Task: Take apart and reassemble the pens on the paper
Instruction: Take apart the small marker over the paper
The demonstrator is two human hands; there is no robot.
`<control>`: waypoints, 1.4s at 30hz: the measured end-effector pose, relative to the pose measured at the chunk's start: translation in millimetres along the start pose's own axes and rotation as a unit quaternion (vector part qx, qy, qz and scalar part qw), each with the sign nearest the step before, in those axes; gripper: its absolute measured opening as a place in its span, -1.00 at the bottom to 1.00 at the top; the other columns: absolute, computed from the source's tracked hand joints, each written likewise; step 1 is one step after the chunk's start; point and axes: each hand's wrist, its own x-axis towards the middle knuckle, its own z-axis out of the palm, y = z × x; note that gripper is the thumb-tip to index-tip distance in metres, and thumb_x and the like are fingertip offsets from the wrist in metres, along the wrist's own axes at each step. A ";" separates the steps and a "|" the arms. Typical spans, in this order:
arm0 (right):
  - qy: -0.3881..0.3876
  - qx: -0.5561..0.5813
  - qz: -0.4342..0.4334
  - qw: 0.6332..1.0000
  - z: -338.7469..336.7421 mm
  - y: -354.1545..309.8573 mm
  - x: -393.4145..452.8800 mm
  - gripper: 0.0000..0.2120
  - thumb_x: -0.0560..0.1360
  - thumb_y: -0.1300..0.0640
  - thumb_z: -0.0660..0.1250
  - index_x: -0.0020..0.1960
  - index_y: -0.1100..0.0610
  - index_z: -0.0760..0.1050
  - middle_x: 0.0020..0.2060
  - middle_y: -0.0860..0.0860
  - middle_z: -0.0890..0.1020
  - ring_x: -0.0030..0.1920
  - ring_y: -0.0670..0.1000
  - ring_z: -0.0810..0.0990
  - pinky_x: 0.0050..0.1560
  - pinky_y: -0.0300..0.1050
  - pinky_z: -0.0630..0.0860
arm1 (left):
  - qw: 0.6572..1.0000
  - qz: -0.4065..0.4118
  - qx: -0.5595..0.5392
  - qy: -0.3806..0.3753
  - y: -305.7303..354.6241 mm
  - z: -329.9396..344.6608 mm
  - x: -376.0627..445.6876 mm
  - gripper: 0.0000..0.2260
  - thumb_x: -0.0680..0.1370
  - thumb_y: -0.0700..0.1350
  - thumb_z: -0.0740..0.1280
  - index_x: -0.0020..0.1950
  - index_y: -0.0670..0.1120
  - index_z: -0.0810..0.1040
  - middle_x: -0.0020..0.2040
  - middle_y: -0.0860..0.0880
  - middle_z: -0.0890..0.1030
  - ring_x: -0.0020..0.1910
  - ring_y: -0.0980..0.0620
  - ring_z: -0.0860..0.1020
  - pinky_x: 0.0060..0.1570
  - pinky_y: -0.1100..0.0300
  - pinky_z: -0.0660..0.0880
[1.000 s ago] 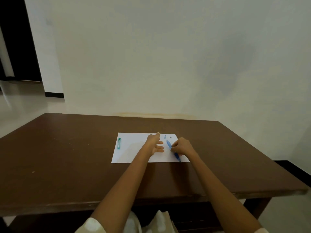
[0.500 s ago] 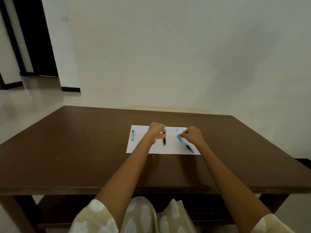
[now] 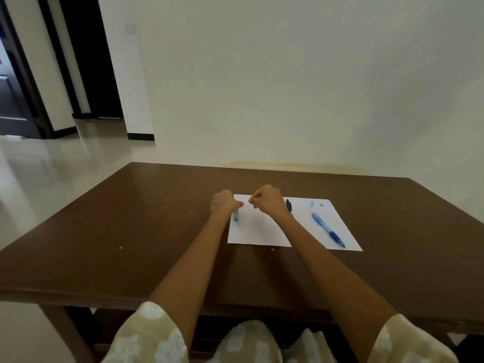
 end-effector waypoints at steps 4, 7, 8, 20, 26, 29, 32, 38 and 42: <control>-0.036 0.004 0.027 0.999 11.9 0.7 8.4 -0.78 0.54 0.19 0.32 0.11 0.27 0.62 -0.03 0.18 0.68 -0.08 0.09 0.67 0.02 -0.10 0.60 | 1.000 0.004 0.022 -0.015 1.5 -2.8 5.9 -0.59 0.45 0.09 0.41 0.07 -0.22 0.51 0.01 -0.15 0.60 -0.01 -0.09 0.60 -0.15 0.17 0.50; -0.038 0.019 0.037 0.998 19.0 7.1 10.0 -0.77 0.54 0.19 0.32 0.11 0.28 0.62 0.00 0.19 0.68 -0.02 0.12 0.66 0.10 -0.04 0.60 | 0.999 0.004 0.035 -0.016 1.9 -2.3 6.4 -0.63 0.44 0.02 0.44 0.10 -0.20 0.50 0.05 -0.15 0.59 0.02 -0.11 0.60 -0.08 0.12 0.53; -0.036 0.028 0.042 0.998 20.6 8.9 10.2 -0.77 0.53 0.19 0.33 0.11 0.29 0.62 0.01 0.20 0.67 -0.01 0.13 0.66 0.12 -0.01 0.59 | 0.999 0.003 0.035 -0.012 0.9 -2.3 7.0 -0.67 0.44 -0.03 0.44 0.09 -0.20 0.51 0.06 -0.15 0.59 0.03 -0.12 0.60 -0.06 0.11 0.54; -0.075 0.336 0.121 0.931 12.5 -7.8 17.7 -0.75 0.49 0.23 0.40 0.07 0.40 0.59 -0.26 0.13 0.63 -0.31 -0.03 0.58 -0.17 -0.22 0.59 | 0.981 0.039 -0.192 -0.006 -15.1 -2.6 11.9 -0.94 0.42 -0.15 0.46 -0.21 -0.11 0.63 -0.13 -0.10 0.68 -0.36 0.05 0.63 -0.21 0.15 0.63; -0.112 0.362 0.159 0.912 10.3 -14.8 22.8 -0.76 0.48 0.27 0.39 0.09 0.39 0.57 -0.20 0.16 0.63 -0.25 -0.01 0.61 -0.11 -0.19 0.60 | 0.967 0.046 -0.251 -0.001 -17.2 -3.0 8.3 -0.87 0.44 -0.18 0.45 -0.06 -0.19 0.65 -0.11 -0.16 0.68 -0.34 0.02 0.66 -0.25 0.17 0.63; -0.118 0.346 0.171 0.915 8.3 -19.1 25.2 -0.77 0.50 0.28 0.35 0.10 0.40 0.56 -0.23 0.15 0.62 -0.27 -0.01 0.61 -0.19 -0.22 0.60 | 0.969 0.045 -0.244 -0.002 -13.7 -5.3 6.6 -0.87 0.45 -0.19 0.44 -0.07 -0.24 0.65 -0.12 -0.19 0.68 -0.35 0.01 0.65 -0.29 0.21 0.62; -0.146 0.346 0.185 0.908 7.8 -20.5 27.0 -0.77 0.53 0.31 0.31 0.12 0.43 0.53 -0.26 0.16 0.61 -0.28 0.01 0.61 -0.27 -0.22 0.60 | 0.967 0.041 -0.252 -0.012 -16.9 -5.6 5.5 -0.87 0.45 -0.21 0.44 -0.07 -0.26 0.65 -0.10 -0.22 0.68 -0.32 -0.03 0.66 -0.26 0.17 0.63; -0.096 0.314 0.173 0.929 11.4 -10.1 44.9 -0.73 0.49 0.27 0.39 0.14 0.38 0.56 -0.17 0.17 0.60 -0.25 0.04 0.62 -0.10 -0.11 0.63 | 0.950 0.015 -0.312 0.001 -22.9 -4.3 9.1 -0.91 0.44 -0.23 0.44 -0.08 -0.22 0.63 0.00 -0.18 0.65 -0.33 -0.02 0.66 -0.33 0.22 0.61; -0.052 0.102 0.099 0.989 19.7 -3.3 58.4 -0.74 0.46 0.13 0.43 0.06 0.27 0.64 -0.08 0.17 0.67 -0.16 0.00 0.60 0.08 -0.09 0.60 | 0.933 -0.006 -0.361 -0.008 -27.1 -4.0 13.2 -0.89 0.44 -0.24 0.44 -0.06 -0.23 0.62 -0.04 -0.22 0.66 -0.36 0.00 0.64 -0.38 0.26 0.60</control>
